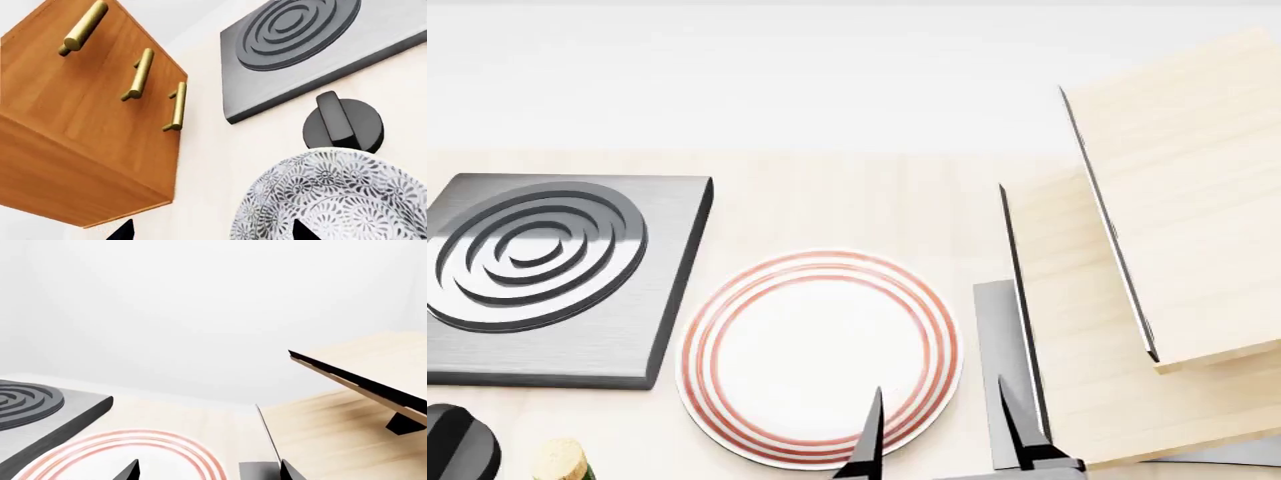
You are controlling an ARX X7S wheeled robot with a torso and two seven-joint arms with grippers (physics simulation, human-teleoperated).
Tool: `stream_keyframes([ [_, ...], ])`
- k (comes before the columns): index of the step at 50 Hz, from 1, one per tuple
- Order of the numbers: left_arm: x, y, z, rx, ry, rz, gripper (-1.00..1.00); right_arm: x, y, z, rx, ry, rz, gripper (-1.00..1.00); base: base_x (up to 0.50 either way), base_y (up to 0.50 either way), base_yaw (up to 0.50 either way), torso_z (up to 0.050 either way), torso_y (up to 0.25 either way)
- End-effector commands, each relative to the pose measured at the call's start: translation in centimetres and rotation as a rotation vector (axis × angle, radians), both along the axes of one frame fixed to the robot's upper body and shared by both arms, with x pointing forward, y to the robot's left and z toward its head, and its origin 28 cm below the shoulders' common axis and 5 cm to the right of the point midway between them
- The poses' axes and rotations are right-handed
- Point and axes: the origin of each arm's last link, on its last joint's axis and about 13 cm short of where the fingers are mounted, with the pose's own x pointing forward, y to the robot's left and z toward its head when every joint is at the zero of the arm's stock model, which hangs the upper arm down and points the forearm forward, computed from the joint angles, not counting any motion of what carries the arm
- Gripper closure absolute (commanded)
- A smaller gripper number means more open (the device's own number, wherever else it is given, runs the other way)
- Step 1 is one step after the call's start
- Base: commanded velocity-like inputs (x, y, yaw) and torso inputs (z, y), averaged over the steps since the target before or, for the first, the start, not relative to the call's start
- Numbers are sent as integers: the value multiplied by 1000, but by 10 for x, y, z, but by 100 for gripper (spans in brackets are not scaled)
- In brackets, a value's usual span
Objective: Pick up the akita bowl and put it on the plate.
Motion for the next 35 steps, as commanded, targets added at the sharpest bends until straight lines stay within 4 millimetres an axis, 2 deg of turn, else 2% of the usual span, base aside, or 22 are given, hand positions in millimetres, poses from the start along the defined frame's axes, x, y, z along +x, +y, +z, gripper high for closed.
stream_keyframes([
  [1, -15, 0, 1, -90, 164, -68, -100, 1, 1, -4, 6, 10, 1, -100, 0, 0, 0, 0, 0],
  [11, -21, 12, 0, -171, 221, -14, -100, 1, 0, -8, 10, 23, -2, -100, 0, 0, 0, 0, 0],
  [12, -18, 20, -6, -193, 231, -12, -100, 1, 0, -8, 10, 23, -4, -100, 0, 0, 0, 0, 0],
  [17, -16, 30, -16, -201, 243, -10, -100, 1, 1, -9, 8, 26, -1, -100, 0, 0, 0, 0, 0],
  [35, -18, 29, -20, -253, 287, 17, -100, 1, 1, -14, 9, 39, -3, -100, 0, 0, 0, 0, 0],
])
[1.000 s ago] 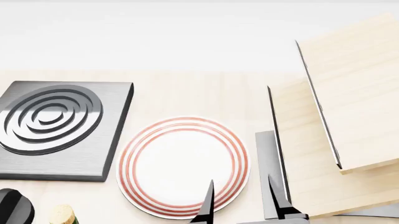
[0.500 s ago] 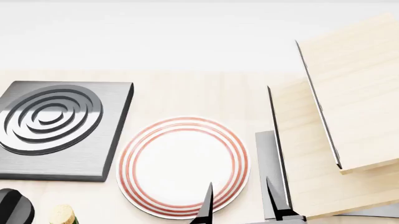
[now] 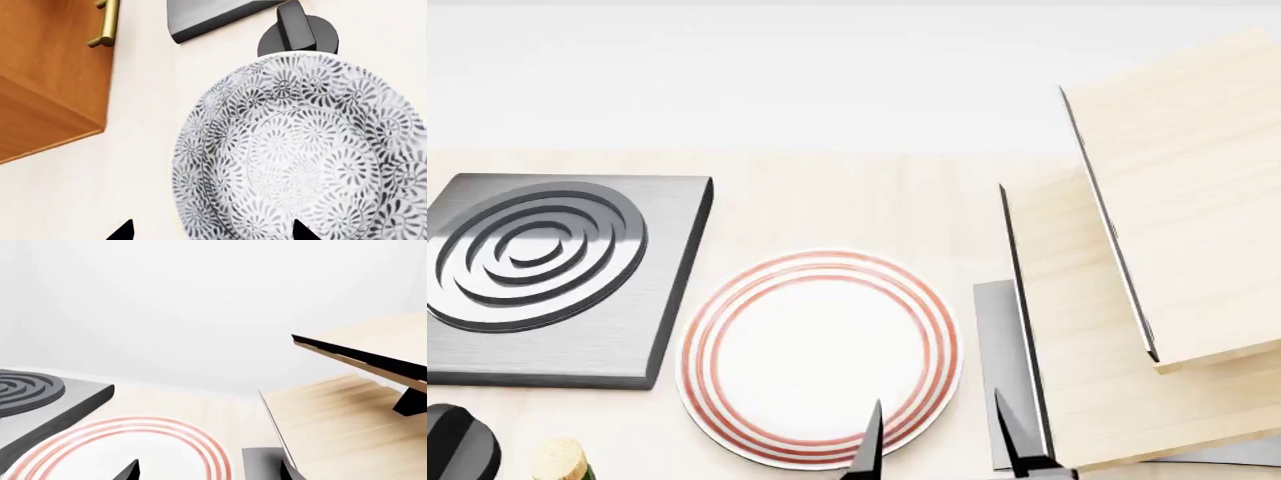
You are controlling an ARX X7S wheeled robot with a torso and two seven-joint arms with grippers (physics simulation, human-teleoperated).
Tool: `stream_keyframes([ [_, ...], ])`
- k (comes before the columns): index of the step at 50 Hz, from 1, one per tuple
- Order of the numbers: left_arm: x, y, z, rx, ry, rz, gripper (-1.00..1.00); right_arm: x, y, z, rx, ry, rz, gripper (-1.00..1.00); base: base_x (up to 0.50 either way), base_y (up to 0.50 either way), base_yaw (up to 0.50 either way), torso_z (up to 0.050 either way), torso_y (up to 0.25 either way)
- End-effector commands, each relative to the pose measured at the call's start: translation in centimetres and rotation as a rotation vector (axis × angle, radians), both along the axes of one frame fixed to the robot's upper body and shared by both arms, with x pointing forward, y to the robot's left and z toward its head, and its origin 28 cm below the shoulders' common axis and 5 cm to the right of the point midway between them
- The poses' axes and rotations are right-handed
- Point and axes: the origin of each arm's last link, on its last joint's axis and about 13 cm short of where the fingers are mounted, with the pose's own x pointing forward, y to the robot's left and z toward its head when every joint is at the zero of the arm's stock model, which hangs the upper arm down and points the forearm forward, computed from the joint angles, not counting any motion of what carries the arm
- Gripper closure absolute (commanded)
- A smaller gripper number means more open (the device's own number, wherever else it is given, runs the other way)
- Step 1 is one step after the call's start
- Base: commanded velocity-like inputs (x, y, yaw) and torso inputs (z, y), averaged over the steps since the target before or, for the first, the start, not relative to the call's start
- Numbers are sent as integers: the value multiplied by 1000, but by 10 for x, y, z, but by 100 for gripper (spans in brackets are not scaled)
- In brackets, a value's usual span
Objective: Pick up the akita bowl and put it on the plate.
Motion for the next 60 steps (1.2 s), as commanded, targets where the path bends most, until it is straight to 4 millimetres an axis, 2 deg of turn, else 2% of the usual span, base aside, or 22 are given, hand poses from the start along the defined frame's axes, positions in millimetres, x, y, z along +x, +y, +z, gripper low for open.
stream_keyframes([
  [1, -3, 0, -2, -35, 32, 9, -100, 0, 0, -2, 2, 5, -1, -100, 0, 0, 0, 0, 0],
  [12, -11, -15, 11, -49, 47, 8, -100, -1, 1, -4, 2, 11, 2, -100, 0, 0, 0, 0, 0],
  [24, -5, -10, 17, -90, 10, 43, -100, -2, 1, -6, -3, 20, 3, -100, 0, 0, 0, 0, 0],
  [39, 2, -5, 6, -110, 39, 56, -100, -3, 1, -10, -4, 30, 2, -100, 0, 0, 0, 0, 0],
  [60, 5, -1, 2, -132, 60, 73, -100, -3, 3, -16, -11, 48, 6, -100, 0, 0, 0, 0, 0],
])
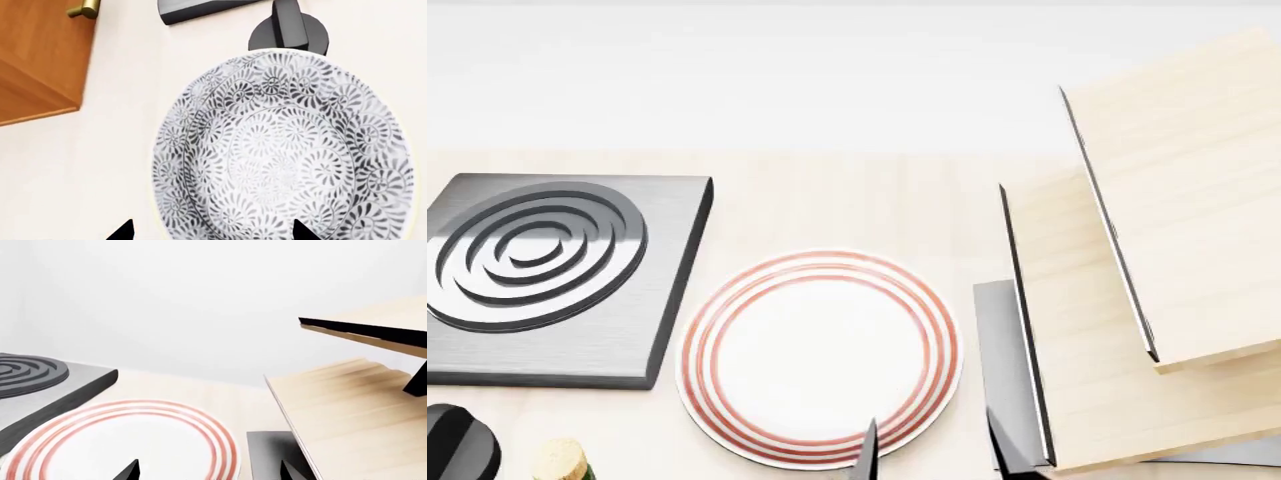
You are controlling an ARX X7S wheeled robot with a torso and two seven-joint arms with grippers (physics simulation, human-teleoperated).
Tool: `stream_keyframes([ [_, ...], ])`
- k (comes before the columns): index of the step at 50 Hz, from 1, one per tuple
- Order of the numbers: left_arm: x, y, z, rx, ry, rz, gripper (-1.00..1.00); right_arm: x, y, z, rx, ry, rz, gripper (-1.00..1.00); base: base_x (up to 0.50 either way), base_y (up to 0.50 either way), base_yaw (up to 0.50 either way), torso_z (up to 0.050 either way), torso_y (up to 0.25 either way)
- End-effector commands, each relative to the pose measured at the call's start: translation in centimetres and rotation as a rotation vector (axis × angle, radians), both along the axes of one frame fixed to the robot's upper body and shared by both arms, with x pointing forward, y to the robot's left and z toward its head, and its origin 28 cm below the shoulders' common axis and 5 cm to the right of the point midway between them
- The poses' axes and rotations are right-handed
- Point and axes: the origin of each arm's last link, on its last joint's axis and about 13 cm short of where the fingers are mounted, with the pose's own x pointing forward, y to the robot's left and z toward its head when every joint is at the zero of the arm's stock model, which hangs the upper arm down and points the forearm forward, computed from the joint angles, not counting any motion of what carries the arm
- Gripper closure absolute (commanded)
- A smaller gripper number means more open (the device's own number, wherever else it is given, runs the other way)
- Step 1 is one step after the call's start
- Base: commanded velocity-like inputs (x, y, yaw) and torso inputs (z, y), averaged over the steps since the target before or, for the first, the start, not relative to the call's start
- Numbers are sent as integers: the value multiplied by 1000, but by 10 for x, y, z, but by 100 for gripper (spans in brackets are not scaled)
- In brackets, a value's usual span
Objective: Pick up the akita bowl and put it on the plate.
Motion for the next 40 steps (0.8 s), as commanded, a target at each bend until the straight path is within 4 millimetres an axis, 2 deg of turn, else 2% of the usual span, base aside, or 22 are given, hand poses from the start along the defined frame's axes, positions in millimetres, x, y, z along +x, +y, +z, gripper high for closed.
stream_keyframes([
  [1, 2, 4, -3, -16, 11, 16, -100, 0, 1, -3, -4, 9, 3, -100, 0, 0, 0, 0, 0],
  [12, 5, 8, -6, -32, 19, 40, -100, -1, 1, -6, -5, 16, 6, -100, 0, 0, 0, 0, 0],
  [27, 18, 5, 0, -35, 45, 45, -100, -2, 3, -9, -9, 24, 14, -100, 0, 0, 0, 0, 0],
  [40, 30, 8, -5, -44, 67, 54, -100, -2, 2, -11, -7, 28, 11, -100, 0, 0, 0, 0, 0],
])
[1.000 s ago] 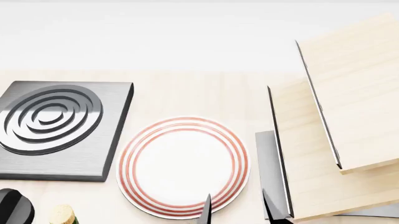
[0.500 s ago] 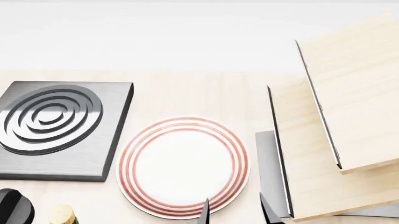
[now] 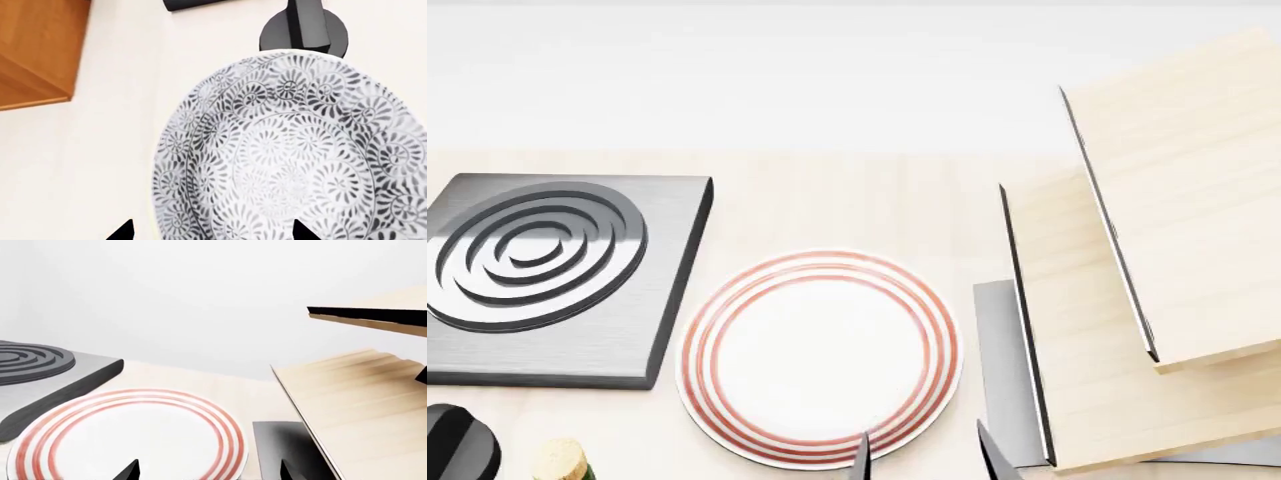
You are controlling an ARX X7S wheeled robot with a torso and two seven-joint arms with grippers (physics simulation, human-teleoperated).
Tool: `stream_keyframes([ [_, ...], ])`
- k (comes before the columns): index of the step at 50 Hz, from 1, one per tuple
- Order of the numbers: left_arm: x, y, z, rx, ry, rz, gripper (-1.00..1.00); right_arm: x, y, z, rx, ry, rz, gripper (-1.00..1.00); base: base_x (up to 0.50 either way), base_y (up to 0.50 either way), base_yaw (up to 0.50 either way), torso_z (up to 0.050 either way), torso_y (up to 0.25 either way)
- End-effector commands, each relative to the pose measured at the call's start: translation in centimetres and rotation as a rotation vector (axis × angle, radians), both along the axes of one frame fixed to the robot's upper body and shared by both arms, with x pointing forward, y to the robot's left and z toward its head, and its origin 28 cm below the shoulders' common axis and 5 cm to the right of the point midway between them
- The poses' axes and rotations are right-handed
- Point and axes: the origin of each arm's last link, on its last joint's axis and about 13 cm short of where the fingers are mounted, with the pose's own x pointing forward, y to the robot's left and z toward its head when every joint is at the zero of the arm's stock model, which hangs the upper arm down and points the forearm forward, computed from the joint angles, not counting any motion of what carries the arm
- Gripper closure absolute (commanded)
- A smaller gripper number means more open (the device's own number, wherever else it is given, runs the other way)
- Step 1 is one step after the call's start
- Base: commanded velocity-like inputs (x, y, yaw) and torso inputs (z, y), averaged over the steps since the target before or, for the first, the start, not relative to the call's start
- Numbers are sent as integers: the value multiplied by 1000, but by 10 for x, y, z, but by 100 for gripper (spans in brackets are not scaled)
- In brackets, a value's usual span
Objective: Pick up the akita bowl and put it on the plate.
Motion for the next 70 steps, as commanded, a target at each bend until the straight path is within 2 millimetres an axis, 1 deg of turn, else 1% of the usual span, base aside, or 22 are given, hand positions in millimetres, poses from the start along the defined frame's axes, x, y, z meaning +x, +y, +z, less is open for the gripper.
stream_keyframes([
  [1, 9, 3, -4, -6, 23, 6, -100, 0, -1, -2, 1, 4, -2, -100, 0, 0, 0, 0, 0],
  [16, 13, 9, -21, -28, 59, 19, -100, 0, -1, -4, 0, 6, -3, -100, 0, 0, 0, 0, 0],
  [21, 14, 8, -26, -35, 73, 18, -100, 1, -1, -7, -1, 11, -3, -100, 0, 0, 0, 0, 0],
  [37, 18, 6, -32, -43, 89, 9, -100, -1, 0, -6, -2, 16, -2, -100, 0, 0, 0, 0, 0],
  [47, 21, 5, -43, -68, 103, 4, -100, -1, 0, -6, -4, 19, -1, -100, 1, 0, 0, -2, 0],
  [48, 21, 5, -44, -74, 104, 0, 100, -1, 0, -6, -4, 20, -2, -100, 10, 0, -5, 0, 0],
  [60, 21, 5, -45, -72, 93, 2, 100, -1, 0, -10, -2, 24, -2, -100, 0, 0, -2, -2, 0],
  [70, 22, 5, -33, -22, 9, -9, 100, -1, 0, -10, 1, 26, -4, -100, 1, -1, -2, -1, 0],
])
